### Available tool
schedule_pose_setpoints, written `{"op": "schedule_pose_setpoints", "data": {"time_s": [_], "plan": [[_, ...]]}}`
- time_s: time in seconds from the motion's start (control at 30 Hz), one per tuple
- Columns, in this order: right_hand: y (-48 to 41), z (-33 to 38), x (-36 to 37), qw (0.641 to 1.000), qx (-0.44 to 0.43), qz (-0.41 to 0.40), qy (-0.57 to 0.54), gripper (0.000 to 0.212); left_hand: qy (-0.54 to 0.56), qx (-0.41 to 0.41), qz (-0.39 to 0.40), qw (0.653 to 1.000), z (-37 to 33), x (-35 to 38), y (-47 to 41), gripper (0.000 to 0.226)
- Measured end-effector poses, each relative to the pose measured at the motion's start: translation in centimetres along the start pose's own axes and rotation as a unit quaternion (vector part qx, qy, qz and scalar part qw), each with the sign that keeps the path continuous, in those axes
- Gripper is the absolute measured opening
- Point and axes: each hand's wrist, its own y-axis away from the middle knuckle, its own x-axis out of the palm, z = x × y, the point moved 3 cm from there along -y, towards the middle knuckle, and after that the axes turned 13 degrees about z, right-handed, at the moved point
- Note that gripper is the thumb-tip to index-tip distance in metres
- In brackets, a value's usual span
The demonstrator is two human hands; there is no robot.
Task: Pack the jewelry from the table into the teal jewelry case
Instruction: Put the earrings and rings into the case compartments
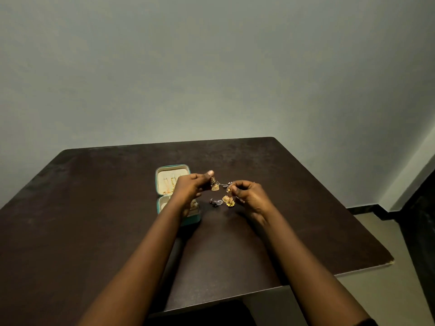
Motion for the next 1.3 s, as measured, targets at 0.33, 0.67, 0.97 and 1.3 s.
{"op": "schedule_pose_setpoints", "data": {"time_s": [0.33,0.67,0.97,1.3], "plan": [[-1.8,-0.2,7.0,0.983,0.028,0.071,-0.168,0.024,0.191,-0.006,-0.012,0.981,-0.8,-4.5,1.9,0.029],[-3.2,-0.7,10.4,0.980,0.032,0.086,-0.176,0.023,0.221,0.005,-0.026,0.975,0.2,-7.6,2.9,0.027],[-4.1,-0.7,11.6,0.983,0.032,0.088,-0.158,0.025,0.183,0.016,-0.046,0.982,0.7,-9.4,2.6,0.028],[-5.4,-1.3,12.1,0.997,0.042,0.060,-0.008,0.025,0.093,0.034,-0.123,0.987,3.1,-10.6,1.6,0.027]]}}
